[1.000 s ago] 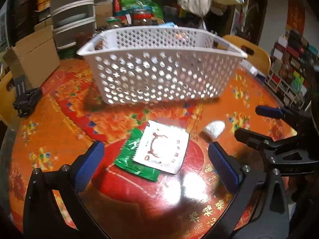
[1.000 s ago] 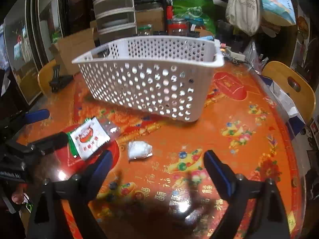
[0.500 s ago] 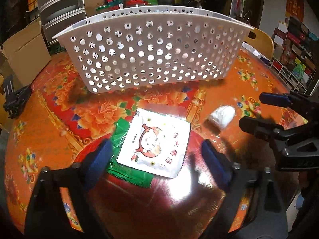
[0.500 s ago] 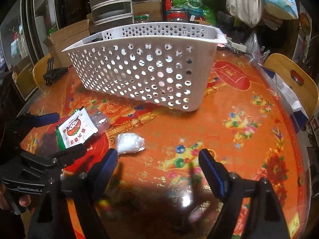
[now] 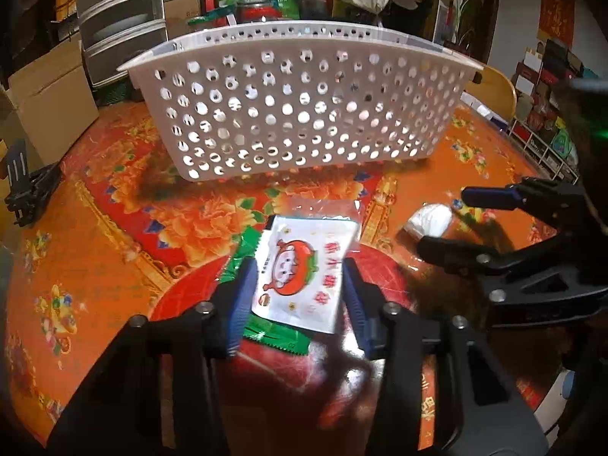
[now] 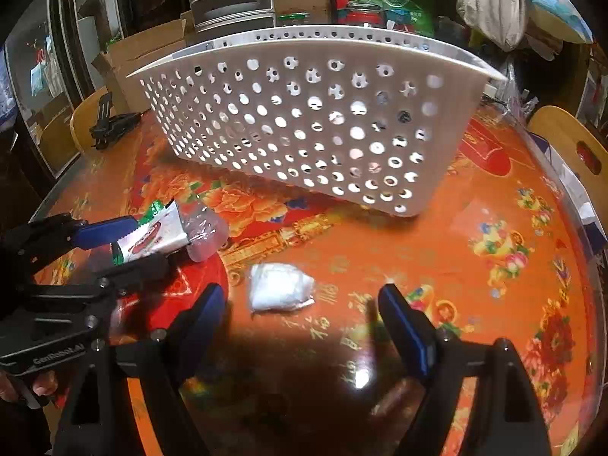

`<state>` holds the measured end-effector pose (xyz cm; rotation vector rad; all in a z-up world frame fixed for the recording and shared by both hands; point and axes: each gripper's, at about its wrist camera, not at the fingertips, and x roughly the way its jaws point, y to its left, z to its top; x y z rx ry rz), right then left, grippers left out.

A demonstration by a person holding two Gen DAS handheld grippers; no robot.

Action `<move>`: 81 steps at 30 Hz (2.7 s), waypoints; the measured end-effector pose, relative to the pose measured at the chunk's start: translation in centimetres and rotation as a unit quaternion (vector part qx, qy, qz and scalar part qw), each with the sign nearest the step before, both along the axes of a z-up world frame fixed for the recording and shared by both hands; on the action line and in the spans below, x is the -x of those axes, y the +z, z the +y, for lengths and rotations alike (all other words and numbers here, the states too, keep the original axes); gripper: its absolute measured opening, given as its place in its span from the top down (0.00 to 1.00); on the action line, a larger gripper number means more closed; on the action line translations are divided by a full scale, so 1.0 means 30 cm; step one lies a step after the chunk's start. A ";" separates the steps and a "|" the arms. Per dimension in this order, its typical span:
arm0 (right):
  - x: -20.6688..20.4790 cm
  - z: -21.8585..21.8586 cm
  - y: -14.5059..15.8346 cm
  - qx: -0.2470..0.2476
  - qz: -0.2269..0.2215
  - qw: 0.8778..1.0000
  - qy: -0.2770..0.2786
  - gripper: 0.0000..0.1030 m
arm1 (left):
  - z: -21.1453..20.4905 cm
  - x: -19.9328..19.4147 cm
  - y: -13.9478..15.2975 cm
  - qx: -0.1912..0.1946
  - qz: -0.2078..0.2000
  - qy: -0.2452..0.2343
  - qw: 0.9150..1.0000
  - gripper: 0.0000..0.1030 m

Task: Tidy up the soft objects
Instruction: 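Grasp the white cartoon packet with the left tool while the right tool grasps the crumpled white plastic, then lift both held items off the table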

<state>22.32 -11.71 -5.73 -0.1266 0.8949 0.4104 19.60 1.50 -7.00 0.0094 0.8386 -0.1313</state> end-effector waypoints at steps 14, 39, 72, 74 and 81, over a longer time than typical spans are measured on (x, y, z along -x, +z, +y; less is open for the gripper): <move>0.012 0.039 -0.007 0.016 -0.004 1.000 0.011 0.64 | 0.032 0.063 0.049 0.012 -0.032 -0.007 0.999 0.81; 0.064 -0.043 0.022 -0.024 -0.011 1.000 0.011 0.64 | 0.094 -0.038 -0.033 0.002 0.023 0.010 1.000 0.30; 0.101 -0.060 0.069 -0.039 -0.025 0.999 0.011 0.64 | 0.118 0.091 0.082 0.005 -0.044 0.005 0.999 0.68; 0.105 -0.059 0.067 -0.039 -0.025 0.999 0.011 0.64 | 0.119 0.091 0.076 0.004 -0.044 0.005 0.999 0.68; 0.109 -0.058 0.061 -0.038 -0.023 0.999 0.011 0.64 | 0.127 0.073 0.031 -0.005 -0.025 0.005 1.000 0.68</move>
